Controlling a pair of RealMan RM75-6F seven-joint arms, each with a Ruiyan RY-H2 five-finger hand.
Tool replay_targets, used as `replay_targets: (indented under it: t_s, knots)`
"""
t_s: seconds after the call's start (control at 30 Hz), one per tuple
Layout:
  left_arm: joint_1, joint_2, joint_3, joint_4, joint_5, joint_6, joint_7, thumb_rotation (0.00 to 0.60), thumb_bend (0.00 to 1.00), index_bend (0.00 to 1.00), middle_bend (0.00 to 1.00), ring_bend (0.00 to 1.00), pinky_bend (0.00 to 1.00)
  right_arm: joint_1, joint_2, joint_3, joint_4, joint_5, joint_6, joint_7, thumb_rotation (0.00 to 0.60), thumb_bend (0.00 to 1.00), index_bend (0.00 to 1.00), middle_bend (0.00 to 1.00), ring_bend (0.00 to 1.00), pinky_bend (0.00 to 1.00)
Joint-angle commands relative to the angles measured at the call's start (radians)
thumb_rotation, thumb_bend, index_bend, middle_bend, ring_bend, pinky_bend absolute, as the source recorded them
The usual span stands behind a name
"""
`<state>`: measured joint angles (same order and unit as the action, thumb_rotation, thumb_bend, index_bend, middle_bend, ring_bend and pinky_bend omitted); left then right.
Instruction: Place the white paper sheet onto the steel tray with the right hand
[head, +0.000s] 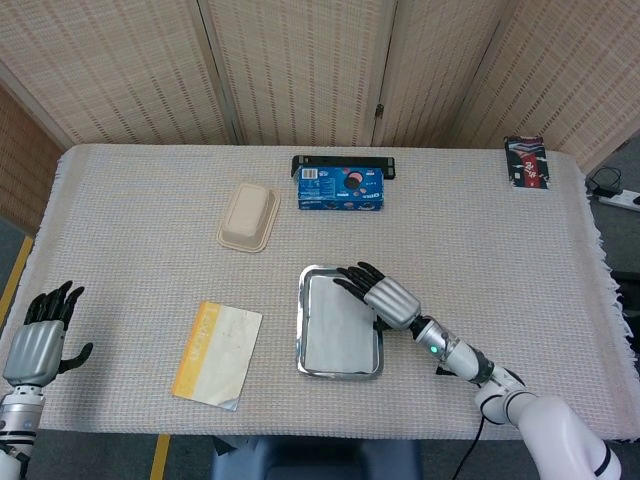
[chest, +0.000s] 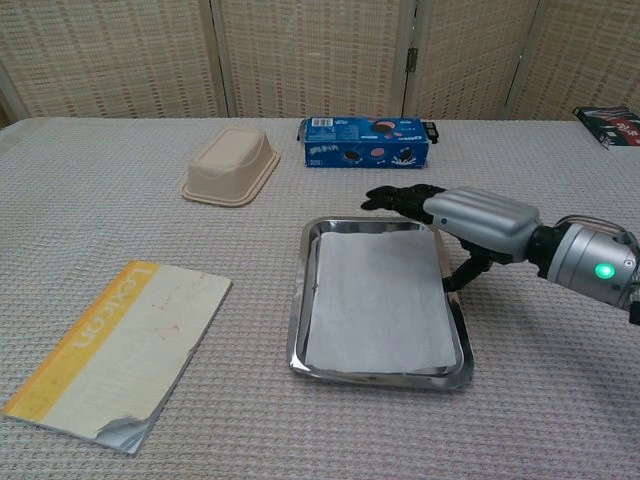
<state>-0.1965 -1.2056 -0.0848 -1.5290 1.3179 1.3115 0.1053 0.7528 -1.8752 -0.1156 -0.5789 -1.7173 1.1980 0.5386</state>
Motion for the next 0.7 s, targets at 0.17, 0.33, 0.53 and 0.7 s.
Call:
replay_targets:
  t_s: [0.17,0.33,0.53,0.7]
  knots:
    - [-0.005,0.002,-0.003,0.000,-0.005,-0.010,-0.009,0.600,0.45,0.00,0.00,0.00,0.00,0.020,0.043,0.012,-0.075,0.018,-0.065,-0.017,0.600,0.37,0.00,0.00,0.00,0.00]
    - [-0.011,0.015,0.000,-0.004,-0.009,-0.035,-0.032,0.600,0.51,0.00,0.00,0.00,0.00,0.083,0.147,0.015,-0.256,0.049,-0.238,-0.013,0.600,0.37,0.00,0.00,0.00,0.00]
    - [-0.010,0.026,0.002,-0.012,-0.007,-0.036,-0.040,0.600,0.59,0.00,0.00,0.00,0.00,0.156,0.268,0.062,-0.479,0.143,-0.450,-0.133,0.600,0.37,0.00,0.00,0.00,0.00]
    - [-0.003,0.040,0.004,-0.029,-0.003,-0.025,-0.046,0.600,0.70,0.00,0.00,0.00,0.00,0.159,0.318,0.099,-0.590,0.209,-0.489,-0.221,0.600,0.37,0.00,0.00,0.00,0.00]
